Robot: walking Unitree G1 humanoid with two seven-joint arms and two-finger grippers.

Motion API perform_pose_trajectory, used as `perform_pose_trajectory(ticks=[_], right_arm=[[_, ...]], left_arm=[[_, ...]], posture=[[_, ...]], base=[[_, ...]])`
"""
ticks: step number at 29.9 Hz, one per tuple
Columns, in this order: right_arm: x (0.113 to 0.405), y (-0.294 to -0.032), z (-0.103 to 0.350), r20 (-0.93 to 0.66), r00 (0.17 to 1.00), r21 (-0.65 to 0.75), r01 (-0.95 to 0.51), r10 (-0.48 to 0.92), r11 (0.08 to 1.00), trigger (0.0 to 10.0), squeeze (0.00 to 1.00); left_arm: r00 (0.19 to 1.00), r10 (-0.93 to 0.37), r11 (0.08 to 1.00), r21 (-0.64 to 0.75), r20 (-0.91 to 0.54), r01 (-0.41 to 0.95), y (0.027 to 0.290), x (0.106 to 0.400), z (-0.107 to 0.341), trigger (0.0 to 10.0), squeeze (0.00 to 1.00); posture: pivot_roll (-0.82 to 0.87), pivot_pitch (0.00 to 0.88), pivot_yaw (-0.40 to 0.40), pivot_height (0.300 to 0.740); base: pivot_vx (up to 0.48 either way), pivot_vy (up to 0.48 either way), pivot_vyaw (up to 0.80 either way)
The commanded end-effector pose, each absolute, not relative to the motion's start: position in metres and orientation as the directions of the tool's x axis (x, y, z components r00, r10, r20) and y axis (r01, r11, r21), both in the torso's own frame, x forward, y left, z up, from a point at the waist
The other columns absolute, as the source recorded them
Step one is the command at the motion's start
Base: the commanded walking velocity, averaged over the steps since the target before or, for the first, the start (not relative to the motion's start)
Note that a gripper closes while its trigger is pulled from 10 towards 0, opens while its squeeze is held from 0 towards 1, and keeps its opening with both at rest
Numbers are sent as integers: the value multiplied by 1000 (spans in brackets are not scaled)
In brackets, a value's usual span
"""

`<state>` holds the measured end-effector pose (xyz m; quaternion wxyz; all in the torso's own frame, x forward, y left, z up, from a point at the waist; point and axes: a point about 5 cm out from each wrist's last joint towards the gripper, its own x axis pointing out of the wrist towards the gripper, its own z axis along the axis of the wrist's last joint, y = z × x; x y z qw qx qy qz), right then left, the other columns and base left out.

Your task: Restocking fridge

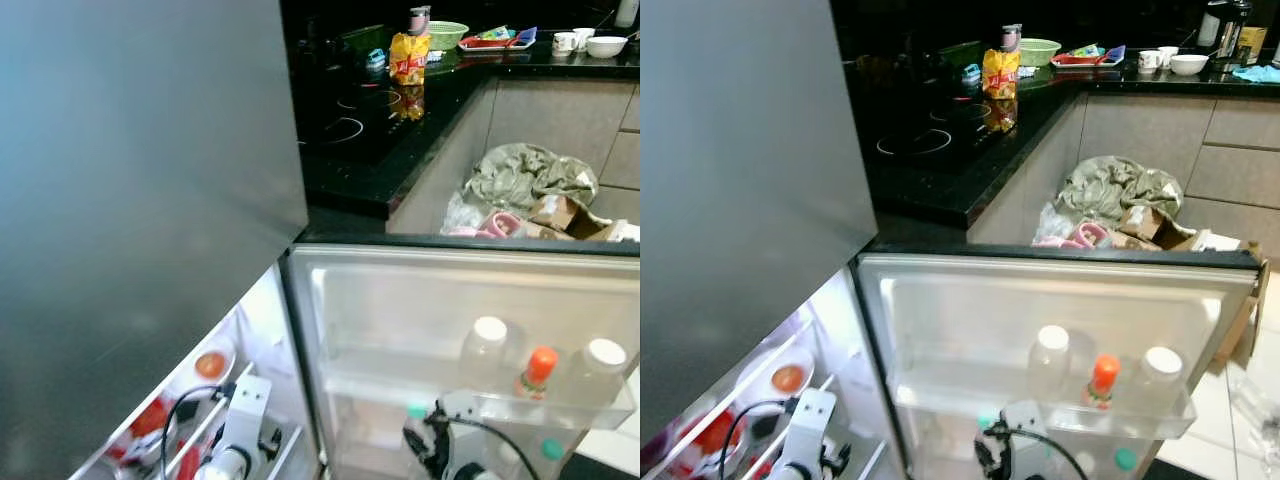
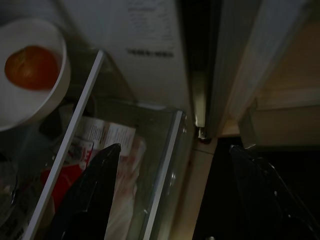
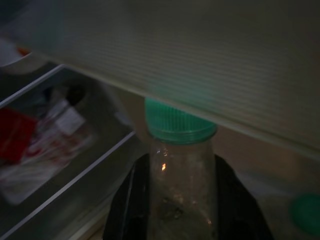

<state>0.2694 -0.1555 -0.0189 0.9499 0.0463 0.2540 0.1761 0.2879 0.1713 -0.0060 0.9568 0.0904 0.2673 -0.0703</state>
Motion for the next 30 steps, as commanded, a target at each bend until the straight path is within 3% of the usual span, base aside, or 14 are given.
perform_pose_trajectory(ticks=[1,12,24,30], right_arm=[[271,-152,-18,-459,809,186,-317,367,930,10000,0],[275,-145,-13,-437,809,194,-342,394,919,10000,0],[274,-145,-14,-433,809,192,-348,398,918,10000,0],[274,-146,-14,-436,812,190,-339,388,922,10000,0]], left_arm=[[835,-62,979,129,-546,157,179,282,-11,10000,0],[836,-62,980,126,-545,154,179,281,-12,10000,0],[836,-63,980,125,-546,155,179,280,-13,10000,0],[838,-70,979,122,-542,161,178,280,-12,10000,0]], posture=[[-21,86,91,740],[-18,86,90,740],[-20,86,90,675],[-21,87,92,675]], base=[[0,0,0],[0,0,0],[0,0,0],[0,0,0]])
